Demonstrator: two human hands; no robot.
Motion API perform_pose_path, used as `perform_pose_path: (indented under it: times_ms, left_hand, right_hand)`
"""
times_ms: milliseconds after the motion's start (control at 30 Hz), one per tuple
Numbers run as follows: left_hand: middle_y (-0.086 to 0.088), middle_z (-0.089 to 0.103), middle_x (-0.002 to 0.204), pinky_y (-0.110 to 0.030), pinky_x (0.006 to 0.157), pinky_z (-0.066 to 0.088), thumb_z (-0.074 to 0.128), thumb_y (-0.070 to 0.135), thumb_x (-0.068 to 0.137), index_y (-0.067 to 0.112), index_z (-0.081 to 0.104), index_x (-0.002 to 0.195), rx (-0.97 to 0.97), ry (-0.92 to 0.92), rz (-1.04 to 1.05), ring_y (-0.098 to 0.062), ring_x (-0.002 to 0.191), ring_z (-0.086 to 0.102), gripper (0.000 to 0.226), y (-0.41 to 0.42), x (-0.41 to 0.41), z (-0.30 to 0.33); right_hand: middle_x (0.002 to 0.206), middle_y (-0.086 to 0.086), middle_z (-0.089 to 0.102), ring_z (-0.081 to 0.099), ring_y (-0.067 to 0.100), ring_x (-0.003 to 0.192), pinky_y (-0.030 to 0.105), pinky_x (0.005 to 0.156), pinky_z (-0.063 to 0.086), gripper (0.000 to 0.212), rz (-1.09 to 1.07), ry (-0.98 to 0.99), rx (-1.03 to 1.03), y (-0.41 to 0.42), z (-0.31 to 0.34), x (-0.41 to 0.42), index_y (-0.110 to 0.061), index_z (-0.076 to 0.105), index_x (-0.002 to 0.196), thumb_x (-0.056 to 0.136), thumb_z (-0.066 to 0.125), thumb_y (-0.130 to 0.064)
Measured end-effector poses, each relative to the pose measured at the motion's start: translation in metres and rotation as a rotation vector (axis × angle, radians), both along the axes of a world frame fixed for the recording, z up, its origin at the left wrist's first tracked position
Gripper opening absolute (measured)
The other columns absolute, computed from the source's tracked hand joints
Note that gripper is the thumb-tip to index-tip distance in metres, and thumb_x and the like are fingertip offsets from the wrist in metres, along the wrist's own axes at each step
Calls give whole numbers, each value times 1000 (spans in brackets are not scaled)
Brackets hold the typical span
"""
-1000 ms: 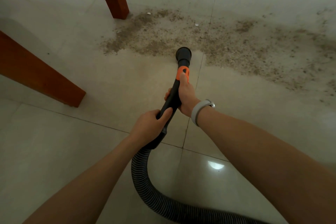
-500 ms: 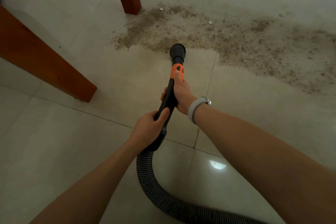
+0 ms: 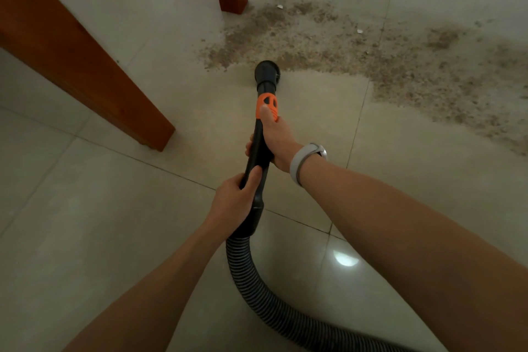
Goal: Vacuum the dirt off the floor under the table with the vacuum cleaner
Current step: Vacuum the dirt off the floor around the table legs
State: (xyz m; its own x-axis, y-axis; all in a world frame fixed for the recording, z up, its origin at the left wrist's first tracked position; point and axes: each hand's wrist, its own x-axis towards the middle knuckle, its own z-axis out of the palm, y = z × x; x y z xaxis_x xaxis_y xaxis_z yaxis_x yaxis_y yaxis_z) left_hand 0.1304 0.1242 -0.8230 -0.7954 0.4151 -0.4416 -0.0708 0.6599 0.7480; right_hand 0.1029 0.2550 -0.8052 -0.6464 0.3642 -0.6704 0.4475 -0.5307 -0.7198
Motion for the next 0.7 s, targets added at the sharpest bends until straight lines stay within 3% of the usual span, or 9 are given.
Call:
perform_pose_path:
  times_ms: [133, 300, 467, 700]
  left_hand:
    - [-3, 62, 71, -13, 51, 42, 39, 45, 97, 7, 63, 86, 19, -22, 61, -11, 61, 57, 46, -5, -13, 4]
    - [-5, 62, 73, -21, 59, 42, 40, 45, 97, 11, 62, 80, 53, -32, 143, -13, 64, 57, 44, -13, -31, 7]
    - [-23, 67, 85, -36, 68, 50, 39, 44, 97, -1, 66, 86, 62, -31, 227, -32, 75, 63, 53, -31, -35, 1]
    - [-19, 67, 87, -32, 70, 49, 39, 45, 97, 8, 64, 77, 100, -99, 379, -27, 77, 62, 49, -44, -45, 2]
  right_hand:
    - [72, 10, 50, 54, 23, 55, 36, 57, 53, 36, 39, -17, -37, -6, 6, -19, -6, 45, 100, 98, 42, -42]
    - [71, 10, 51, 53, 22, 57, 35, 61, 52, 30, 50, 26, -101, -21, 7, -39, -8, 47, 88, 97, 49, -36]
    - [70, 9, 52, 54, 21, 56, 35, 61, 52, 27, 94, 54, -96, -45, 1, -52, -9, 46, 87, 96, 51, -34]
    - [70, 10, 52, 53, 21, 58, 34, 60, 50, 29, 189, 60, -173, -62, 8, -72, -8, 45, 84, 96, 51, -33]
